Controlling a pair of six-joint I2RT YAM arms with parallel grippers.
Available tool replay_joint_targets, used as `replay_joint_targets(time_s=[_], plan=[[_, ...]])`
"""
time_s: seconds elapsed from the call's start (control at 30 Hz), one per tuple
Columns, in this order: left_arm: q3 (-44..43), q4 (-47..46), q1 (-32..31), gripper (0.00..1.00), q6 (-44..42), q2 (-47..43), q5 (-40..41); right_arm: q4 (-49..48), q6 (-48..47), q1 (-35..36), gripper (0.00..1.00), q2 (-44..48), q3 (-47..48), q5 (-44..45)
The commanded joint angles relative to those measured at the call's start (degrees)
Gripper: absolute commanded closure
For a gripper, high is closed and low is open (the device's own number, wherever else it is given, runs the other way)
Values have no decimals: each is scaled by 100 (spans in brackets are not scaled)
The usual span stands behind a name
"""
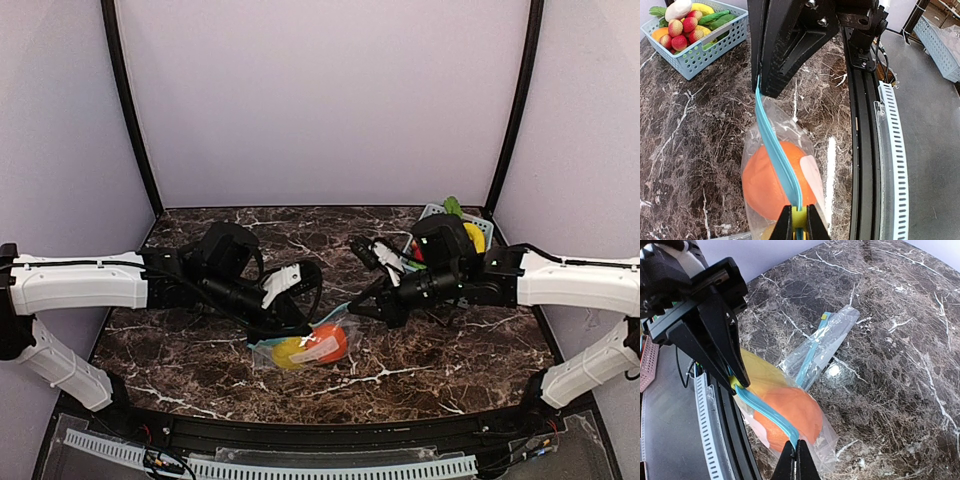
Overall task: Place the food in the zip-top bag and seal the zipper
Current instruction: Unzip the zipper of the food storage bag, then pass from the left arm to the right
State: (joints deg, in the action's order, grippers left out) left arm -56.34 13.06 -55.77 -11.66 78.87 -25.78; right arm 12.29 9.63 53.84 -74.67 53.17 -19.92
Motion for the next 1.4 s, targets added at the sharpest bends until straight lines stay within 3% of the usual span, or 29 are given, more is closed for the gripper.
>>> replay_joint_targets(time_s=[0.0,0.1,0.27,0.33,0.4,0.53,0.83,1.03,1.37], plan=[[-95,430,21,98,293,161,-212,-721,310,-129,100,-133,-116,-407],[-149,523,20,99,300,281,-332,-912,284,-129,96,-408,-184,-511],[-141,531,19,99,223,356,-763,-1619,268,-129,50,-468,-424,-1101],[-178,554,21,99,190,399,-827,-1800,255,-129,38,-464,-541,-1277],[-216,604,32,99,176,447,-866,-1923,259,-120,30,-488,-608,-1480],[-286,675,48,99,140,544,-1015,-2035,278,-12,23,-620,-667,-1684],[-310,698,63,99,166,593,-1083,-1993,201,249,27,-1104,-545,-1943],[-308,668,58,99,178,569,-1181,-2057,176,297,41,-1298,-601,-1862],[-313,594,85,99,333,623,-1224,-1986,68,330,74,-1440,-465,-1898]])
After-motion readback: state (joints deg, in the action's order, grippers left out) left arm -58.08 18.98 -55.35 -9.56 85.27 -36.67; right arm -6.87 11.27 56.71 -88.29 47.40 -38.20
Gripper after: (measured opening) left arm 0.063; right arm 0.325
